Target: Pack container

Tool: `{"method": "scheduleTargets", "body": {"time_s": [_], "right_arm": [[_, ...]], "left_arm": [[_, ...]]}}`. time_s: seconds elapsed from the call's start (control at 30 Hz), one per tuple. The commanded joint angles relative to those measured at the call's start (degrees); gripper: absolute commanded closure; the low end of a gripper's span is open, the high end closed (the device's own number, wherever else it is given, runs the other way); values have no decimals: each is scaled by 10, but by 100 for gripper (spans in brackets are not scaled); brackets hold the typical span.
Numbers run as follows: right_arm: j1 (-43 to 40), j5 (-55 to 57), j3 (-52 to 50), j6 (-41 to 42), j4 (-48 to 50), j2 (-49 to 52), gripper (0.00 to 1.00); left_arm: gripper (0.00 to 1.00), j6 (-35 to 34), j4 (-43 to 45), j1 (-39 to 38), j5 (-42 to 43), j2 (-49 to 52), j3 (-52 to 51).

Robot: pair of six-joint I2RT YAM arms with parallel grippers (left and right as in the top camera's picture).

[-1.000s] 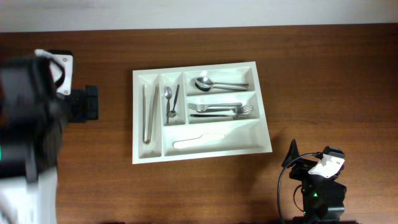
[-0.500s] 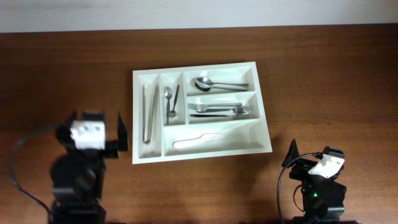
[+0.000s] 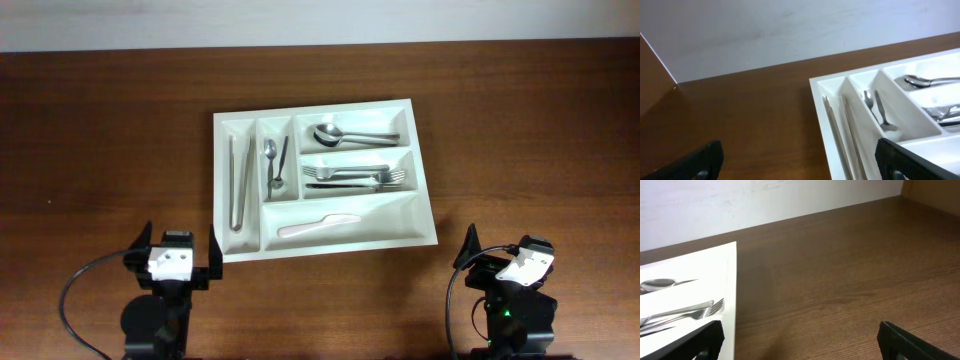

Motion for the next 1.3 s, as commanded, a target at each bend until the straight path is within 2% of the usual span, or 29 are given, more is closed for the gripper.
{"method": "scheduleTargets", "body": {"time_s": [0.0,0.33,1.27], "right_arm": [[3,7,-4,-1,2,-6,1],[3,7,-4,-1,2,-6,1],[3,7,-4,-1,2,-6,1]], "left_arm": [[1,5,11,-3,10,-30,-35],[1,5,22,-3,14,-75,-76],[1,5,22,-3,15,-76,-76]]}}
